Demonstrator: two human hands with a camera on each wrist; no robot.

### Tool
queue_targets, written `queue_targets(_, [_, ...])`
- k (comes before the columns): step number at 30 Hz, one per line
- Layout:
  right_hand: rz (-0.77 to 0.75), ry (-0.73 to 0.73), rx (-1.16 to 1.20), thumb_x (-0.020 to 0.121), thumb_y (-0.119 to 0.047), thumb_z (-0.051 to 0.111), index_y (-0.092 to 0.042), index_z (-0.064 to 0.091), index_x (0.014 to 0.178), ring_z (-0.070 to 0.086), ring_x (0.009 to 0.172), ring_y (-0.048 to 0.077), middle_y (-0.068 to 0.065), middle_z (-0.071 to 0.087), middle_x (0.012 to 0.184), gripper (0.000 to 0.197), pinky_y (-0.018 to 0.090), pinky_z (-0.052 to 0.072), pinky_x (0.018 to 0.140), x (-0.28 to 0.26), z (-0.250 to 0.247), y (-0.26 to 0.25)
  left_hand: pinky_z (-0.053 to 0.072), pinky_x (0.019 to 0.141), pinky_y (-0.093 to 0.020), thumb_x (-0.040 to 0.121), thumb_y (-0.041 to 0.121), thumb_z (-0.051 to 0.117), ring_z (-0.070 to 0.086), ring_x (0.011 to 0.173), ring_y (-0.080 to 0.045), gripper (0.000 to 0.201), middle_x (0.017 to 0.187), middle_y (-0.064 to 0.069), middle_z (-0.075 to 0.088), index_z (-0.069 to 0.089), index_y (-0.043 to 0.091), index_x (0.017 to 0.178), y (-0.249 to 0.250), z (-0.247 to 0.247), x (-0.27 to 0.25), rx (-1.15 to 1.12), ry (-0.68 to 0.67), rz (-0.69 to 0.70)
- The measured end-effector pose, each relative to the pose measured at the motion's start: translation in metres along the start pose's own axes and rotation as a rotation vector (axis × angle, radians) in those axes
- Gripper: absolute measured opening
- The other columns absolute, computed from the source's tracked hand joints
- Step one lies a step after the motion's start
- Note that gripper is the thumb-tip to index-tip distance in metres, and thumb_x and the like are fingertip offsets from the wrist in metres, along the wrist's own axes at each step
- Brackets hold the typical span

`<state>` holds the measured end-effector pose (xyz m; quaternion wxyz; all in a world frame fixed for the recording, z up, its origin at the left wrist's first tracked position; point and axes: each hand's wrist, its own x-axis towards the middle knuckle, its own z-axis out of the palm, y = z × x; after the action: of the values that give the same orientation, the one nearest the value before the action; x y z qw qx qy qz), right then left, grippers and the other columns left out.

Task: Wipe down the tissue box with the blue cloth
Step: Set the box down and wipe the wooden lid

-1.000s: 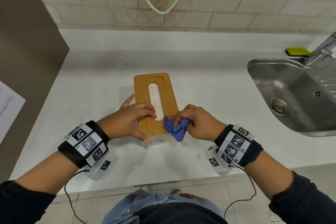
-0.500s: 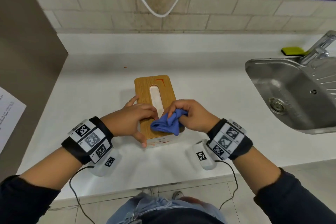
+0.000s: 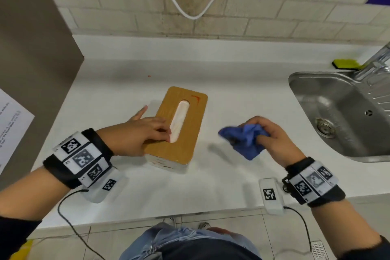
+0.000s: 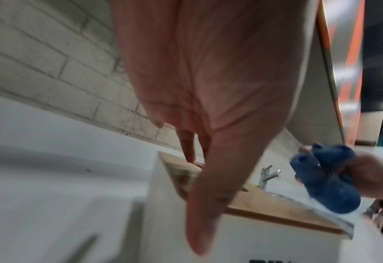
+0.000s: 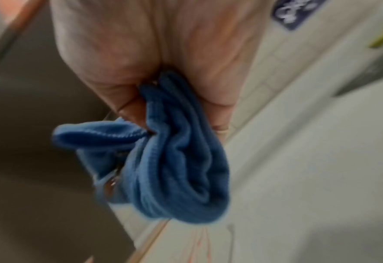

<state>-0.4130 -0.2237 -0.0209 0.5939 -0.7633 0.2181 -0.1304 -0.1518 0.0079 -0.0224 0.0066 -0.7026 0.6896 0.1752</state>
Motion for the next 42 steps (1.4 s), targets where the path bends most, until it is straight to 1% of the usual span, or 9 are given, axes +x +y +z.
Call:
queue_targets(5, [0.096, 0.331, 0.453, 0.086, 0.012, 0.033, -0.018, 0.046, 0.112, 0.066, 0.074, 0.010, 0.004, 0.061, 0.094, 0.042, 0.022, 0.052, 0.055, 0.005, 0.011, 0.020, -0.025, 0.105, -0.048, 0.084, 0.005, 0.049, 0.004, 0.143, -0.012, 0.060, 0.150, 0.023, 0.020, 0.046, 0.055, 0.118, -0.016, -0.015, -0.016, 0.194, -0.083, -0.078])
queue_targets(9, [0.132, 0.428, 0.547, 0.086, 0.011, 0.034, -0.005, 0.046, 0.122, 0.060, 0.092, 0.025, 0.015, 0.058, 0.103, 0.041, 0.022, 0.056, 0.066, 0.020, 0.019, 0.026, -0.007, 0.111, -0.047, 0.078, 0.042, 0.052, 0.027, 0.132, -0.011, 0.028, 0.140, 0.015, 0.040, 0.062, 0.042, 0.104, 0.007, -0.012, -0.011, 0.084, 0.143, -0.336])
queue_targets(13, [0.107, 0.374, 0.601, 0.088, 0.009, 0.032, 0.000, 0.041, 0.125, 0.061, 0.088, 0.026, 0.016, 0.059, 0.101, 0.039, 0.024, 0.056, 0.067, 0.048, 0.028, 0.007, 0.008, 0.093, -0.032, 0.062, 0.077, 0.038, 0.040, 0.118, -0.015, 0.073, 0.123, 0.009, 0.048, 0.048, 0.034, 0.121, 0.051, 0.027, 0.003, -0.064, 0.354, -0.483])
queue_targets(18, [0.073, 0.258, 0.224, 0.086, 0.005, 0.048, -0.018, 0.041, 0.117, 0.062, 0.080, 0.025, 0.013, 0.061, 0.086, 0.040, 0.033, 0.051, 0.072, 0.093, 0.055, -0.023, 0.008, 0.081, -0.025, 0.071, 0.070, 0.038, 0.050, 0.110, -0.018, 0.066, 0.115, 0.005, 0.056, 0.052, 0.029, 0.122, 0.051, 0.052, -0.009, -0.081, 0.504, -0.498])
queue_targets(22, [-0.186, 0.062, -0.362, 0.078, 0.004, 0.041, -0.005, 0.058, 0.113, 0.057, 0.105, 0.031, 0.013, 0.062, 0.113, 0.040, 0.028, 0.045, 0.088, 0.111, 0.070, -0.014, 0.010, 0.080, -0.028, 0.077, 0.062, 0.038, 0.054, 0.098, -0.017, 0.059, 0.103, 0.005, 0.058, 0.054, 0.026, 0.121, 0.051, 0.061, -0.015, -0.049, 0.480, -0.469])
queue_targets(25, [-0.269, -0.076, -0.613, 0.076, -0.024, 0.030, -0.010, 0.059, 0.118, 0.046, 0.098, 0.024, 0.010, 0.058, 0.125, 0.053, 0.022, 0.033, 0.088, 0.110, 0.076, -0.004, 0.014, 0.076, -0.030, 0.080, 0.055, 0.037, 0.052, 0.091, -0.016, 0.056, 0.096, 0.002, 0.059, 0.057, 0.020, 0.118, 0.054, 0.068, -0.011, -0.007, 0.477, -0.486])
queue_targets(31, [-0.313, -0.107, -0.640, 0.066, -0.040, 0.024, -0.013, 0.065, 0.106, 0.042, 0.082, 0.021, -0.025, 0.044, 0.076, 0.064, 0.024, 0.033, 0.067, 0.097, 0.074, -0.008, 0.021, 0.078, -0.035, 0.080, 0.057, 0.037, 0.058, 0.083, -0.017, 0.057, 0.090, 0.002, 0.060, 0.059, 0.018, 0.115, 0.047, 0.067, -0.012, 0.107, 0.469, -0.459])
queue_targets(38, [-0.156, -0.276, -0.547, 0.071, 0.004, 0.039, -0.016, 0.069, 0.082, 0.064, 0.084, 0.023, 0.007, 0.072, 0.087, 0.038, 0.038, 0.054, 0.079, 0.064, 0.053, -0.009, 0.021, 0.084, -0.036, 0.078, 0.075, 0.022, 0.056, 0.093, -0.016, 0.075, 0.098, 0.004, 0.058, 0.052, 0.022, 0.121, 0.044, 0.061, -0.017, 0.067, 0.372, -0.453])
queue_targets(42, [-0.027, 0.137, -0.032, 0.072, 0.010, 0.045, -0.005, 0.063, 0.096, 0.064, 0.091, 0.014, 0.010, 0.067, 0.099, 0.033, 0.018, 0.051, 0.078, 0.040, 0.027, -0.002, 0.018, 0.097, -0.041, 0.077, 0.073, 0.028, 0.053, 0.105, -0.014, 0.075, 0.110, 0.005, 0.055, 0.041, 0.023, 0.131, 0.046, 0.067, -0.028, 0.042, 0.354, -0.452])
